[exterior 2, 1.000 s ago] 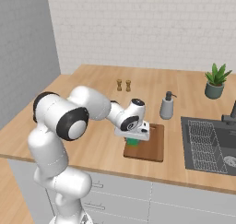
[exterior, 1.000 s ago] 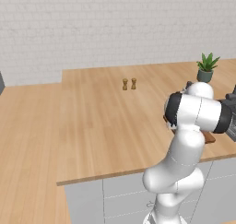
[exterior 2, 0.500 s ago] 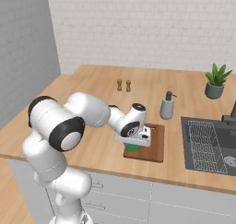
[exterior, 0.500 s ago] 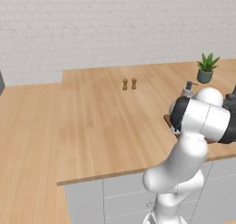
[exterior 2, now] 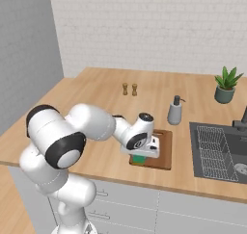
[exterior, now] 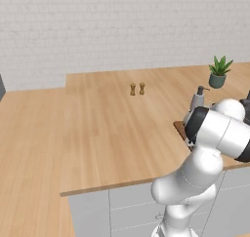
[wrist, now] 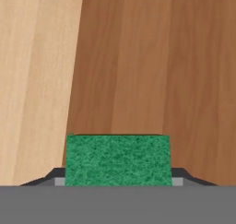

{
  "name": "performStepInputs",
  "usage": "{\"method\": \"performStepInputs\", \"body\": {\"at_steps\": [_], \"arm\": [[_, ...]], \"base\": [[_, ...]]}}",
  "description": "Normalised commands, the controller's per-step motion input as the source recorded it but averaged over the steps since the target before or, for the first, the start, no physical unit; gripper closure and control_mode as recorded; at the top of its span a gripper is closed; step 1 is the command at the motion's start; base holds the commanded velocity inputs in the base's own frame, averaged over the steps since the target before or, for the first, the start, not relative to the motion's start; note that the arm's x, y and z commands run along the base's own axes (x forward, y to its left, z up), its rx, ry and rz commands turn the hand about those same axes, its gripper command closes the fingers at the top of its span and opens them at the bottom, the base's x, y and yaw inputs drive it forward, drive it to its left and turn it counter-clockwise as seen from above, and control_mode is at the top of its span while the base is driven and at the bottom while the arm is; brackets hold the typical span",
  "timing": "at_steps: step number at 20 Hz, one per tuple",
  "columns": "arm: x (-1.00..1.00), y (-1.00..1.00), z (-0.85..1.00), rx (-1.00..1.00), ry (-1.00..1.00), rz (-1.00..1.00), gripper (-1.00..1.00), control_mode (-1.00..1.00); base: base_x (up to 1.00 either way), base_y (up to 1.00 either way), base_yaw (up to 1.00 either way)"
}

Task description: Pick up the sponge from the counter and clean the cutting board by briefly scrubbing or pressing down on the cutting board. Once finished, release the sponge.

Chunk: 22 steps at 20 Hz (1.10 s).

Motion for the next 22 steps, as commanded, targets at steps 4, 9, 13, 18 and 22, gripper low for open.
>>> {"method": "performStepInputs", "body": {"at_steps": [4,9,13,18,22], "arm": [[0.00,-0.44,-0.12,-0.01,0.00,-0.06,1.00,-1.00],[0.01,-0.63,-0.05,0.00,0.00,-0.01,1.00,-1.00],[0.01,-0.69,-0.01,0.00,0.00,0.00,1.00,-1.00],[0.00,-0.71,-0.01,0.00,0.00,0.00,1.00,-1.00],[0.00,-0.68,-0.06,0.00,0.00,0.00,1.00,-1.00]], "base": [[0.00,0.00,0.00],[0.00,0.00,0.00],[0.00,0.00,0.00],[0.00,0.00,0.00],[0.00,0.00,0.00]]}}
